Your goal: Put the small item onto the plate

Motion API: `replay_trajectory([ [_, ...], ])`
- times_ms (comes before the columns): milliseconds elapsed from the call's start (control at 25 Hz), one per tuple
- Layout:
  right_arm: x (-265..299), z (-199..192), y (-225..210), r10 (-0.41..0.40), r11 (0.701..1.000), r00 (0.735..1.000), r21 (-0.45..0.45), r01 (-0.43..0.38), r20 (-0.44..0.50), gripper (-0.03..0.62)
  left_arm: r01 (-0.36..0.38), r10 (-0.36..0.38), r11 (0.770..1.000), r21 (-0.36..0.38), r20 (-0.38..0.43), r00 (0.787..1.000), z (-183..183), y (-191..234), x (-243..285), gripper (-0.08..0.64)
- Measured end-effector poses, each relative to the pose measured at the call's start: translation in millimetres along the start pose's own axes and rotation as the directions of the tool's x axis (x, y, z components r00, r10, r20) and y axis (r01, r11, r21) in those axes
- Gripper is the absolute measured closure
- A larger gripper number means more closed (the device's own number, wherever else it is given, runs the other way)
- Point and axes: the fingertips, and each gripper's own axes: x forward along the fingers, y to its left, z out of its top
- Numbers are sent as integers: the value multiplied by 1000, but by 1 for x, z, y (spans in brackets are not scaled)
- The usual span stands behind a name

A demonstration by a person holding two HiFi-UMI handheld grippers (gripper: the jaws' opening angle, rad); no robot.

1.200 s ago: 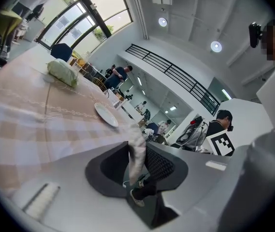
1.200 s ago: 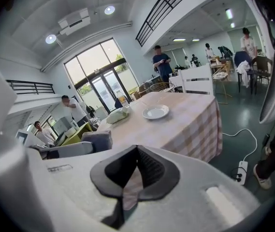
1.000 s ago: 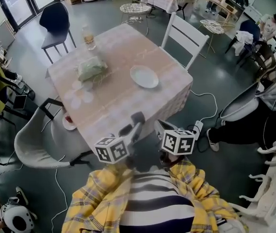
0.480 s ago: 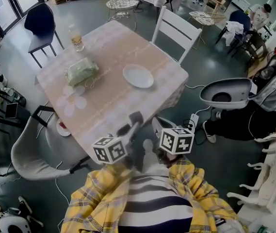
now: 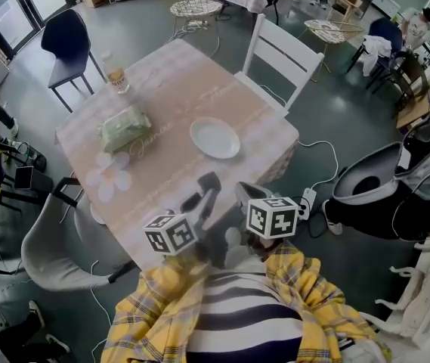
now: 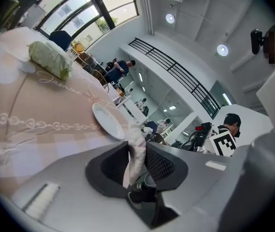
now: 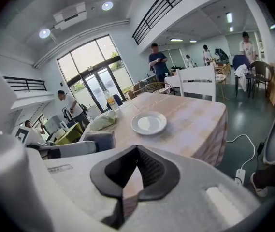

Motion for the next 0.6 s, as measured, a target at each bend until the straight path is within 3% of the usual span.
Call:
replay_trajectory([
  [600,66,58,-36,75,995,995,-66,-80,-70,592,-72,72,996,-56,-2,997,38,29,88,474],
])
